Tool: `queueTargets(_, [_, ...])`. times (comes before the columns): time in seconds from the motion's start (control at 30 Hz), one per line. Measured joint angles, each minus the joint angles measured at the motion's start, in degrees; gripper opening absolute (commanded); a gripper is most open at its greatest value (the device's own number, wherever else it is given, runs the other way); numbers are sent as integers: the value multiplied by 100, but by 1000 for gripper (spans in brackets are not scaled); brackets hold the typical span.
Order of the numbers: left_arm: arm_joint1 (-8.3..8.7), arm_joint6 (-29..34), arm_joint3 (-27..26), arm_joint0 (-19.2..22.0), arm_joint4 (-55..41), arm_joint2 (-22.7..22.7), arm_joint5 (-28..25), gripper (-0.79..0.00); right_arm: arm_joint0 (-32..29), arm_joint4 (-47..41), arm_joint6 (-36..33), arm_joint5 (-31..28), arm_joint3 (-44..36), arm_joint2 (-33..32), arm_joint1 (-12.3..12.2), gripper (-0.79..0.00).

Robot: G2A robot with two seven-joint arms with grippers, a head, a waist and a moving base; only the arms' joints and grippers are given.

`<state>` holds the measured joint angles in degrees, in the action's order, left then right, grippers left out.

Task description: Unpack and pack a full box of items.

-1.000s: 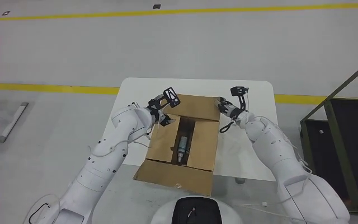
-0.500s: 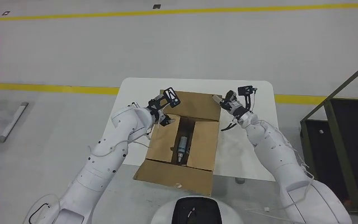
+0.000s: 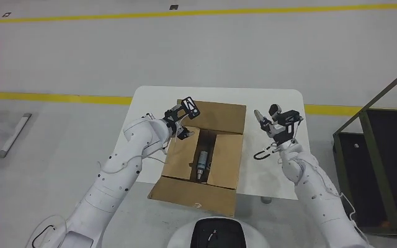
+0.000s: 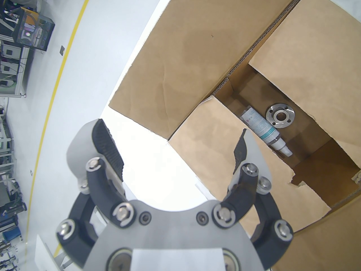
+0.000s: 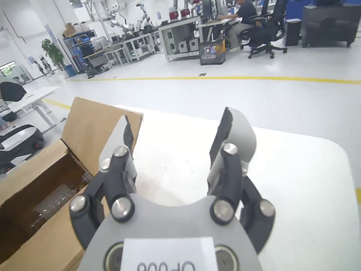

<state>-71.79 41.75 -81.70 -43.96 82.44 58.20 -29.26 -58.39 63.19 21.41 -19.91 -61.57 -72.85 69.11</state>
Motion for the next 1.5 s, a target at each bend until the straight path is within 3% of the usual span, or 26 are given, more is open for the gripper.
queueTargets(0.23, [0, 0, 0, 0, 0, 0, 0, 0, -1811, 56, -575, 261, -2283, -1067, -251, -785])
queueTargets(0.5, [-17, 52, 18, -102, -276, -43, -108, 0, -2826, -20, -816, 167, -3276, -1574, -319, -785])
queueTargets(0.67, [-103, 795, 119, 16, -1239, -219, -359, 0, -2912, -56, -848, 56, -3287, -1577, -317, -785])
queueTargets(0.87, [-263, 1754, 436, 190, -2474, -552, 30, 0, -2836, -24, -877, -82, -3179, -1514, -310, -785])
queueTargets(1.33, [-259, 1599, 396, 110, -2399, -574, 78, 0, -2668, 122, -847, -415, -2955, -1253, -286, -785])
queueTargets(1.5, [-278, 1486, 258, -36, -1963, -720, 661, 0, -2666, 173, -772, -468, -2940, -1219, -282, -785])
